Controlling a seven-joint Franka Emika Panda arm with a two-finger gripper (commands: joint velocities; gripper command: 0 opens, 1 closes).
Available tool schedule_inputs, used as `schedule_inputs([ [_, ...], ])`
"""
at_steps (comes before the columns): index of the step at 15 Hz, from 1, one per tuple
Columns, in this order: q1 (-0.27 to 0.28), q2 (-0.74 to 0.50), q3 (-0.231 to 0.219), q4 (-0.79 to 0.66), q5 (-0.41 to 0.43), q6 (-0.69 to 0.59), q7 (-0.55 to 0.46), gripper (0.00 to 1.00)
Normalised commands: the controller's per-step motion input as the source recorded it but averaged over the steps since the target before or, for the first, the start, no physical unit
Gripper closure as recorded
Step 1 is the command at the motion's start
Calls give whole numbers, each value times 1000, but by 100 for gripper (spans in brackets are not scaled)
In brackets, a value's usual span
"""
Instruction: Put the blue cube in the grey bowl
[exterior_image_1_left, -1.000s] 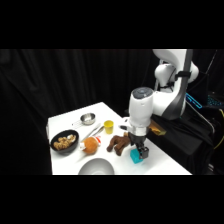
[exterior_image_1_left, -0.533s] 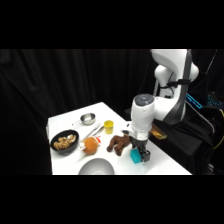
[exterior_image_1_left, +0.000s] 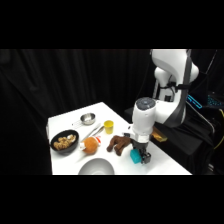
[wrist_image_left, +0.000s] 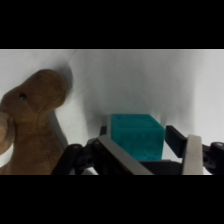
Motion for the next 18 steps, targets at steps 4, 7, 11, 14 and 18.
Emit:
schedule_inputs([
  [4, 157, 10, -126, -28, 96, 187, 22, 64],
  [7, 130, -72, -86, -44, 95, 55, 2, 70],
  [11, 165, -293, -135, -74, -22, -175, 3, 73],
  [14, 88, -402, -102, -31, -124, -358, -20, 73],
  [18, -69, -368, 17, 54, -156, -471, -84, 73],
])
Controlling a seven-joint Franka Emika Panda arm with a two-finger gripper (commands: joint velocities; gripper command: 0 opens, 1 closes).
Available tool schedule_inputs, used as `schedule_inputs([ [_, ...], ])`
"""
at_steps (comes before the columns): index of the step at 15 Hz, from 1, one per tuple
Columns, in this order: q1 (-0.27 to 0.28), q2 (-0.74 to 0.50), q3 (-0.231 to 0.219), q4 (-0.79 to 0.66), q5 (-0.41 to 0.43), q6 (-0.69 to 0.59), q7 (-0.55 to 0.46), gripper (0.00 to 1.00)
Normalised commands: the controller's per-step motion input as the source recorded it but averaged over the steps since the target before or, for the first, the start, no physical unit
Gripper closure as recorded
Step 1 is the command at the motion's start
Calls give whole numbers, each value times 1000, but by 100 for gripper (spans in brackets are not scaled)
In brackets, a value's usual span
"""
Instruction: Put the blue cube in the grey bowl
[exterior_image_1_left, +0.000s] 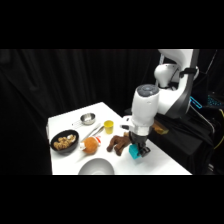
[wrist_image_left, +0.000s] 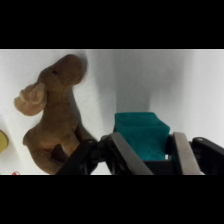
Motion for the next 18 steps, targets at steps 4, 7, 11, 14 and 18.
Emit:
schedule_inputs([
  [4, -198, -249, 118, 158, -95, -410, -169, 73],
  [7, -217, -44, 132, 275, -27, -289, -214, 73],
  [11, -163, 121, 114, 364, 7, -235, -191, 73],
  [14, -116, 260, 97, 482, 34, -208, -183, 73],
  [18, -87, 341, 59, 594, 25, -236, -169, 73],
])
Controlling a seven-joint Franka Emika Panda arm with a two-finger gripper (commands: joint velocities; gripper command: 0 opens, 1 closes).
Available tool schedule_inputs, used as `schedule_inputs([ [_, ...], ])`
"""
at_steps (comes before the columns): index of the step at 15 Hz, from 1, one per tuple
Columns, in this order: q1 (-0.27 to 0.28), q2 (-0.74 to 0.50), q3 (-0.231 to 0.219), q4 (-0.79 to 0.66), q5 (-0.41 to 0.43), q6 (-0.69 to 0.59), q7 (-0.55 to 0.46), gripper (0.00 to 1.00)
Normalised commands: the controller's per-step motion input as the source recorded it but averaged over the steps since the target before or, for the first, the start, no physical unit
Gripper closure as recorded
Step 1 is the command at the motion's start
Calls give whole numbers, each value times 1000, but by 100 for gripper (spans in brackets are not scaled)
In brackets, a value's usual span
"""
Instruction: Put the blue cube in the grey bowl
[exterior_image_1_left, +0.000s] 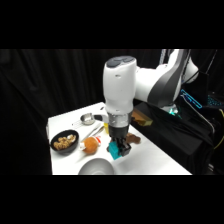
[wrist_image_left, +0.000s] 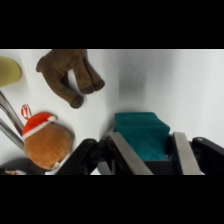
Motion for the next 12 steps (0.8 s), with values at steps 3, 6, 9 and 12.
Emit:
schedule_inputs([
  [3, -67, 374, 14, 645, 3, -274, -180, 73],
  [6, -42, 375, -3, 647, -6, -231, -187, 73],
  [9, -44, 408, 3, 641, 29, -191, -216, 73],
  [12, -23, 389, -5, 561, 47, -193, -186, 73],
])
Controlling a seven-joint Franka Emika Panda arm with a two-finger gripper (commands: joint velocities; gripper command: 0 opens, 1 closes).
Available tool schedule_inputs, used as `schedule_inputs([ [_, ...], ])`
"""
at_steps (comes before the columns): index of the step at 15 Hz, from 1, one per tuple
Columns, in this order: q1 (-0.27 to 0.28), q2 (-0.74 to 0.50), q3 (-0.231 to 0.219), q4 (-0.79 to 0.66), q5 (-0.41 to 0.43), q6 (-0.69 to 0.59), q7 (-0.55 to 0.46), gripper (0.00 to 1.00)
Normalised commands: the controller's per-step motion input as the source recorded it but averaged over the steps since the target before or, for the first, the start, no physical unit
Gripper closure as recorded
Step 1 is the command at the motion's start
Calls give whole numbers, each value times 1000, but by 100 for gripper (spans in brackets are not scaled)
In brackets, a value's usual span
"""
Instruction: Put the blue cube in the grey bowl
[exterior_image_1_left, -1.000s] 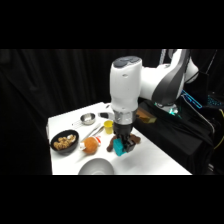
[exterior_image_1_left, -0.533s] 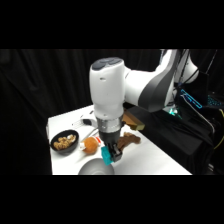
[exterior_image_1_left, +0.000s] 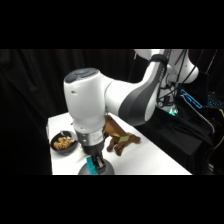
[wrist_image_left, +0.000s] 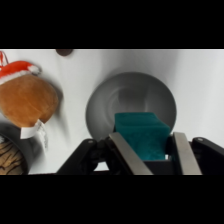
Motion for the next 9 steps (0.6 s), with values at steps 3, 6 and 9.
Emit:
schedule_inputs([
  [3, -5, 346, -3, 476, 59, -162, -174, 73],
  [6, 1, 293, -10, 422, 67, -161, -162, 73],
  [9, 30, 231, -64, 384, 21, -166, -106, 16],
])
